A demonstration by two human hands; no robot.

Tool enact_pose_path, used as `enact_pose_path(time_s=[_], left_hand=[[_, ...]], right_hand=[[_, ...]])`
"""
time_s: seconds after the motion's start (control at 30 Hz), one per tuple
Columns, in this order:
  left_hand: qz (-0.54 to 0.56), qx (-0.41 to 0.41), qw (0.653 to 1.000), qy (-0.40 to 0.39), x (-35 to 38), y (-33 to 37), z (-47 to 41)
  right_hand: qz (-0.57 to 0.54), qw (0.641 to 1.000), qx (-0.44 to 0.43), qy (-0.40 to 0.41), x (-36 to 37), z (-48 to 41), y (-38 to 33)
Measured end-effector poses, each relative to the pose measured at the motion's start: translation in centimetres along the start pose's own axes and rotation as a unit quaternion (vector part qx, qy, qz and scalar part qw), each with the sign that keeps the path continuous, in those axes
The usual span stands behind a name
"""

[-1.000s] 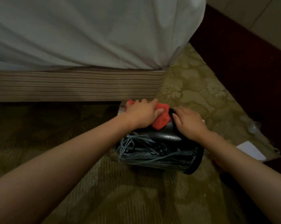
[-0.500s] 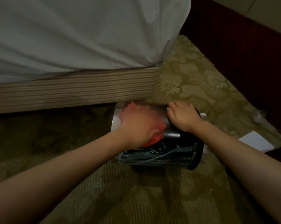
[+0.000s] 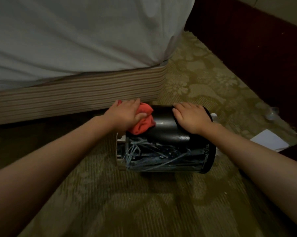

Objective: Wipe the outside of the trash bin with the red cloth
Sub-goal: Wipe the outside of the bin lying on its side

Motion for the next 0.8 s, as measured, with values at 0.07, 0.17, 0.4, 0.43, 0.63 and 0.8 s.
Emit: enact_pose_path(time_s=[0.07, 0.17, 0.4, 0.43, 0.63, 0.8], left_hand=[[-0.012, 0.000, 1.000, 0.026, 0.7, -0.3, 0.8], [-0.050, 0.025, 0.989, 0.136, 2.1, -0.1, 2.6], [0.046, 0.134, 0.990, -0.005, 1.5, -2.2, 4.3], [0.036, 0.130, 0.991, -0.008, 1.5, -2.6, 4.4], [0.029, 0.126, 0.991, 0.027, 2.1, -2.8, 4.3], [0.005, 0.107, 0.992, 0.069, 1.9, -1.8, 3.1]], right_hand=[[0.009, 1.000, 0.000, 0.012, 0.1, 0.2, -0.1], [0.011, 1.000, 0.003, 0.020, 0.2, 0.1, -0.1], [0.003, 1.000, -0.001, 0.023, 0.2, 0.0, 0.1], [0.001, 1.000, -0.001, 0.020, 0.2, -0.1, 0.1], [-0.005, 1.000, 0.013, 0.000, -0.4, -0.3, -0.4], [0.003, 1.000, 0.025, -0.006, -0.4, -0.5, -0.9]])
Point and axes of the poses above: each hand's wrist, its own z-axis away from the middle knuckle, its own x-axis out of the palm, y = z × x, the point moved 2 cm from there along -z, towards the middle knuckle, and after that the axes turned 15 degrees about -y, right-handed, at the moved point
